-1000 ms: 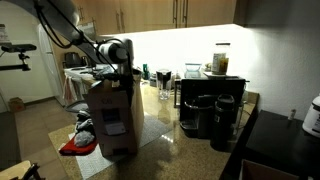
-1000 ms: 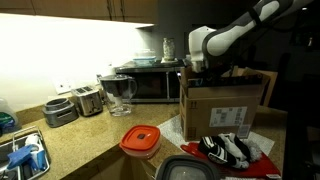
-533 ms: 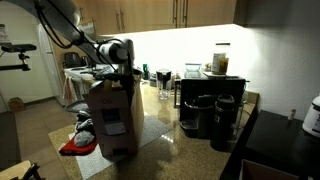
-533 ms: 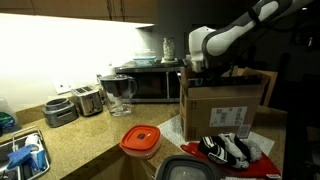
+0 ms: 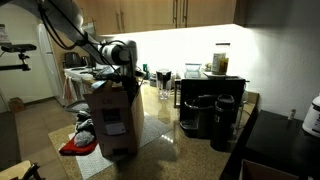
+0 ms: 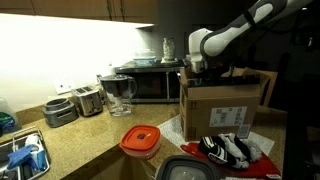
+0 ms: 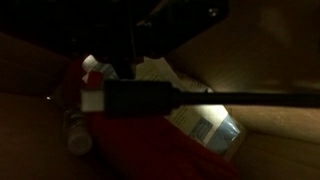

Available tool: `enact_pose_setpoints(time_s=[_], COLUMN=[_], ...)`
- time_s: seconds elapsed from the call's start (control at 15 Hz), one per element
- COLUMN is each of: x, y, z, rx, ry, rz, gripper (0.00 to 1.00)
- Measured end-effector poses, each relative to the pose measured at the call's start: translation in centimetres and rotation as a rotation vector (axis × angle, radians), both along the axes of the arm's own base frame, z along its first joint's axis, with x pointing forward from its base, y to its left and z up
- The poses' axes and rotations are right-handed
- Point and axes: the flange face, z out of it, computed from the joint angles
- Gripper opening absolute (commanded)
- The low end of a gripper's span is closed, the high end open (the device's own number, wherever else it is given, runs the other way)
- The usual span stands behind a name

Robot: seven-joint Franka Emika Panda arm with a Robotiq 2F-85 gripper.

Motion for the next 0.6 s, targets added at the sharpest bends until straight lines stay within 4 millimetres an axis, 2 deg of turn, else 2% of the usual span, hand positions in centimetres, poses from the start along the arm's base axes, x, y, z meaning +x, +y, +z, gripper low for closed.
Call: enact_pose_setpoints(time_s=[0.6], x=[0.74], y=[-0.41], z=[-1.11], rx=[0.038], ry=[0.018], rz=[-0.043], gripper=[0.0])
